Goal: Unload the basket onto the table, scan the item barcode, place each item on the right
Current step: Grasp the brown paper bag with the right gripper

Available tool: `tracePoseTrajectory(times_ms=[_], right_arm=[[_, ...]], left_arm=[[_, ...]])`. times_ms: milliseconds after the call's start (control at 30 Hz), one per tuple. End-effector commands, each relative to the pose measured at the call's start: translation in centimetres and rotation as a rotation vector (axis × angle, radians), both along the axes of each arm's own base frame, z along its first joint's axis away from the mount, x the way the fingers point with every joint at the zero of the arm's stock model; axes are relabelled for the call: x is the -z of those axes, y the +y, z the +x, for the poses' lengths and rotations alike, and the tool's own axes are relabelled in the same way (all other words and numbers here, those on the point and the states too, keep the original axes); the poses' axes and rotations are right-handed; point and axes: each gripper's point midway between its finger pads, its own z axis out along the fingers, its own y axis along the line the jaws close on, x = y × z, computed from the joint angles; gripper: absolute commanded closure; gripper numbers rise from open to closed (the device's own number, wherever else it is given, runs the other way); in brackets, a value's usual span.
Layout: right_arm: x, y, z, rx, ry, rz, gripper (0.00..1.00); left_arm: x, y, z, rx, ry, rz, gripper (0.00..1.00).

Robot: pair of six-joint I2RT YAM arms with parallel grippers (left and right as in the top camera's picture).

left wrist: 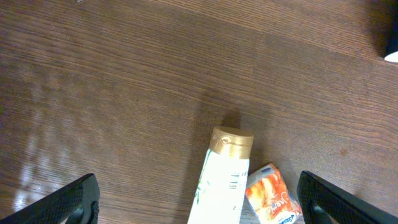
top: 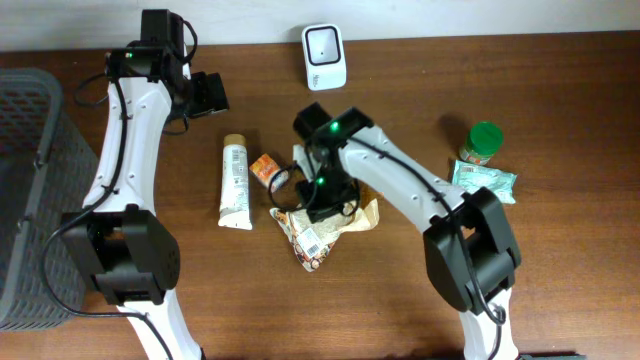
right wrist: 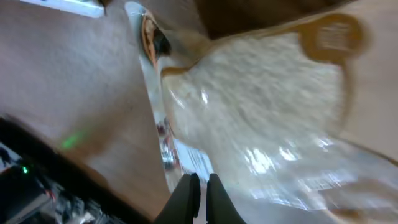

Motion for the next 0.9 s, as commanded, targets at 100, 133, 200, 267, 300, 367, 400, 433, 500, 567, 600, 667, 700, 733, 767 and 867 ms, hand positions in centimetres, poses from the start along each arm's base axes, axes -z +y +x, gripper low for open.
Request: tracePoseTrajectory(times_ms=[100,133,200,267,300,367,400,433,500,567,600,667,700,733,767,867], right_arm=[[7.1,-0.7,-2.0,0.116,0.224,-0.046,0.95],[7.4,-1.0,-1.8,0.137,0.25,-0.035,0.94],[7.8,-2.1,-0.7,0.188,0.272,-0.018,0.85],[7.7,-3.5,0.8,0.228,0.267,0.006,0.79],[7.3,-3.6,1.2,0.214,0.268,0.043,0.77],[5.9,-4.4,2.1,0.179,0.248,0.062,0.73],[5.1,-4.5,2.4,0.165,0.23,0.066,0.72],[3.7,-4.9,3.0,0.14,0.188,0.054,0.72],[1.2,-5.6,3.9,0.121,0.104,0.028,0.72],[-2.7,-6.6,5.1,0.12,-0.022,0.011,0.71],[-4.3,-7.2,5.5,0.132,-0.07,0.015,0.71],[-6.7,-9.9,6.2,0.176,-0.143,-0.024,0.69],[-7.2,-11.8,6.6,0.213,-0.157,-0.05,0.65],[-7.0,-14.0,7.4,0.268,-0.145,-0.063,0.62],[-6.6,-15.2,7.7,0.283,-0.137,-0.067,0.59],[-4.7,-17.1,8.2,0.271,-0.077,0.089,0.46]], left_arm=[[0.2,0.5,0.0,-0.005,0.003,0.008,0.01],[0.2,0.5,0.0,-0.005,0.003,0.008,0.01],[0.2,0.5,0.0,-0.005,0.003,0.008,0.01],[0.2,0.5,0.0,-0.005,0.003,0.008,0.01],[0.2,0.5,0.0,-0.005,0.003,0.008,0.01],[0.2,0.5,0.0,-0.005,0.003,0.008,0.01],[0.2,0.5,0.0,-0.005,0.003,0.008,0.01],[0.2,0.5,0.0,-0.005,0.003,0.008,0.01],[0.2,0.5,0.0,-0.005,0.003,0.008,0.01],[0.2,0.5,0.0,-0.005,0.003,0.008,0.01],[0.2,0.5,0.0,-0.005,0.003,0.008,0.01],[0.2,0.5,0.0,-0.005,0.003,0.008,0.01],[0.2,0.5,0.0,-0.005,0.003,0.008,0.01],[0.2,0.5,0.0,-0.005,0.003,0.008,0.01],[0.2,0.5,0.0,-0.005,0.003,0.008,0.01],[0.1,-0.3,0.1,-0.003,0.0,-0.039,0.01]])
